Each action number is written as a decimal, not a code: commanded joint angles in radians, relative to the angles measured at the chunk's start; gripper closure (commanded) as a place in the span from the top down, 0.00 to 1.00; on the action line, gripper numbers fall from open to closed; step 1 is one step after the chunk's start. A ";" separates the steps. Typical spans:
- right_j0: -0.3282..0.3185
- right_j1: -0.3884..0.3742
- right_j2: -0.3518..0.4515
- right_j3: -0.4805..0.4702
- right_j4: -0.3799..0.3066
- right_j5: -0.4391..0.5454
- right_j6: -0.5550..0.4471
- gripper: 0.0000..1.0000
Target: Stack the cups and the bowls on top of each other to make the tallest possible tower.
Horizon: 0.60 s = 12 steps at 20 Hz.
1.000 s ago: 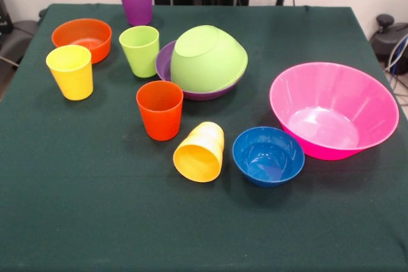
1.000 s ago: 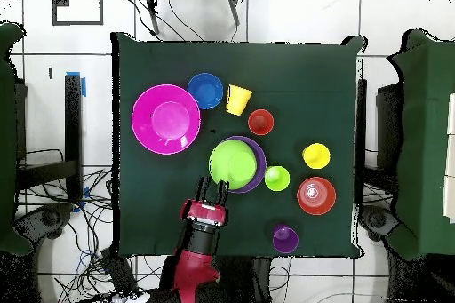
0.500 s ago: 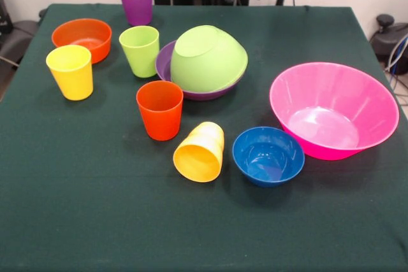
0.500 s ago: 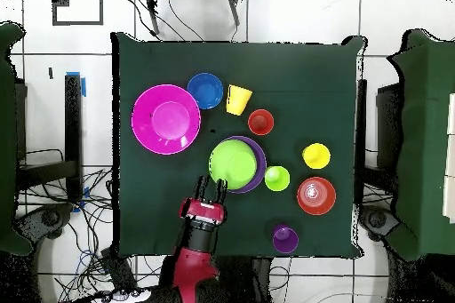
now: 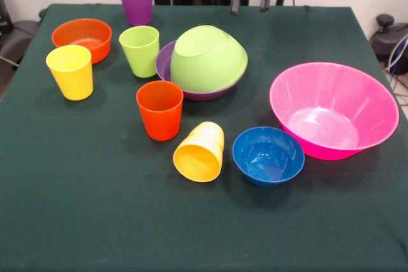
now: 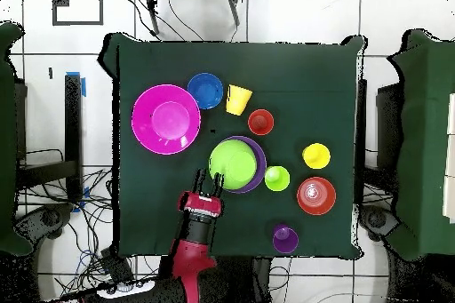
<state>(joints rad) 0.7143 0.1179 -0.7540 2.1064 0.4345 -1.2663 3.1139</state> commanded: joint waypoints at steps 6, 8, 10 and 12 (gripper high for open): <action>0.002 -0.194 0.180 0.057 -0.157 0.314 0.007 1.00; 0.038 -0.207 0.173 0.111 -0.120 0.318 0.010 1.00; 0.077 -0.216 0.176 0.158 -0.081 0.322 0.015 1.00; 0.109 -0.222 0.189 0.187 -0.060 0.339 0.015 1.00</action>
<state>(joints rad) 0.7472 -0.0479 -0.7262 2.1947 0.3434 -1.0967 3.1139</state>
